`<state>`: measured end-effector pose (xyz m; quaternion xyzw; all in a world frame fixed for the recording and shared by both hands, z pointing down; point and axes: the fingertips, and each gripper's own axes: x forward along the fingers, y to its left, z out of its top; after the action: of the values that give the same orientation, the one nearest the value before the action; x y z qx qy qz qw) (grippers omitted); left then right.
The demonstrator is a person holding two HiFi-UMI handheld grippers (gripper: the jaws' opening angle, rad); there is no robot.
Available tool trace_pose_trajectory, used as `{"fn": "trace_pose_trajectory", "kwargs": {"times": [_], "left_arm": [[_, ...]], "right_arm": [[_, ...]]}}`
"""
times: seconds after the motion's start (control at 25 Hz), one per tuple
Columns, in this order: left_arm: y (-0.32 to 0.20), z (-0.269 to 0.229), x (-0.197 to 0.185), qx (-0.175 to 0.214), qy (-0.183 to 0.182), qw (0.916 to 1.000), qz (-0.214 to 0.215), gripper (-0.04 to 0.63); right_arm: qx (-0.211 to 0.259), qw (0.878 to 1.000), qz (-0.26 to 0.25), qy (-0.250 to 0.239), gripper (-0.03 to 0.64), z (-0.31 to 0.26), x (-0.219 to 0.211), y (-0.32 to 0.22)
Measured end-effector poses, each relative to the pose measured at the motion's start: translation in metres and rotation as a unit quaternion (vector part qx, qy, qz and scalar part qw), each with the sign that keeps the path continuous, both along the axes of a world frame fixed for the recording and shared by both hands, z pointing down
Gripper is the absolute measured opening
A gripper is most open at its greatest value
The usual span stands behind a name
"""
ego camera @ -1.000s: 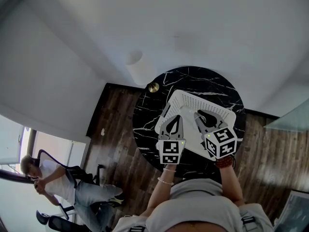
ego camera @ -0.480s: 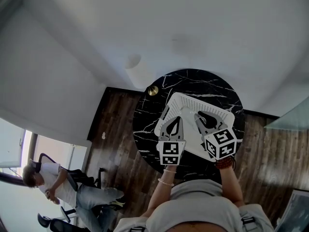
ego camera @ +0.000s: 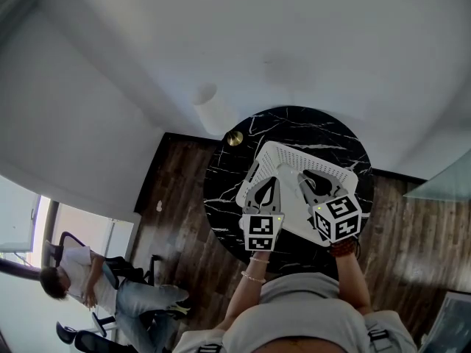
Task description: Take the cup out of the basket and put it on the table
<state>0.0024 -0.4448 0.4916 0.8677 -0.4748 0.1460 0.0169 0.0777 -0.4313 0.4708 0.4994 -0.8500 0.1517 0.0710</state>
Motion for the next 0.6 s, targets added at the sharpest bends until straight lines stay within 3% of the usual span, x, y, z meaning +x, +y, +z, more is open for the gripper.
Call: {"fn": "trace_pose_trajectory", "kwargs": {"times": [0.6], "left_arm": [[0.0036, 0.0028, 0.0017, -0.003, -0.003, 1.0000, -0.001, 0.005]], "right_arm": [[-0.009, 1.000, -0.004, 0.006, 0.057, 0.0061, 0.0018, 0.0024]]}}
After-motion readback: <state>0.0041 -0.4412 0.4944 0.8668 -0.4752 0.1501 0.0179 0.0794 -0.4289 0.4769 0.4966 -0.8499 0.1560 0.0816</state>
